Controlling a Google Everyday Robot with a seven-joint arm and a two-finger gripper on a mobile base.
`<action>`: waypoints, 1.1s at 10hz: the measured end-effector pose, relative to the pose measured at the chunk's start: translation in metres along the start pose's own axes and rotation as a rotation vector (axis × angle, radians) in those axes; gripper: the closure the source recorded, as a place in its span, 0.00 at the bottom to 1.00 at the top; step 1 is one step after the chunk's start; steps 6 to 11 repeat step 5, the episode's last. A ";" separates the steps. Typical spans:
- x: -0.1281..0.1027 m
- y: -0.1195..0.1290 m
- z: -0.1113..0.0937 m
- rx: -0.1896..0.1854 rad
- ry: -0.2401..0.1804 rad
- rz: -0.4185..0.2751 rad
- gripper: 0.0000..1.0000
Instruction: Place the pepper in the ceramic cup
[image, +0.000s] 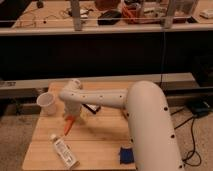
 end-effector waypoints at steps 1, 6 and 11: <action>0.000 -0.001 0.001 -0.004 -0.002 -0.001 0.20; 0.000 0.002 0.001 -0.010 -0.007 0.005 0.20; 0.000 0.002 0.001 -0.010 -0.007 0.005 0.20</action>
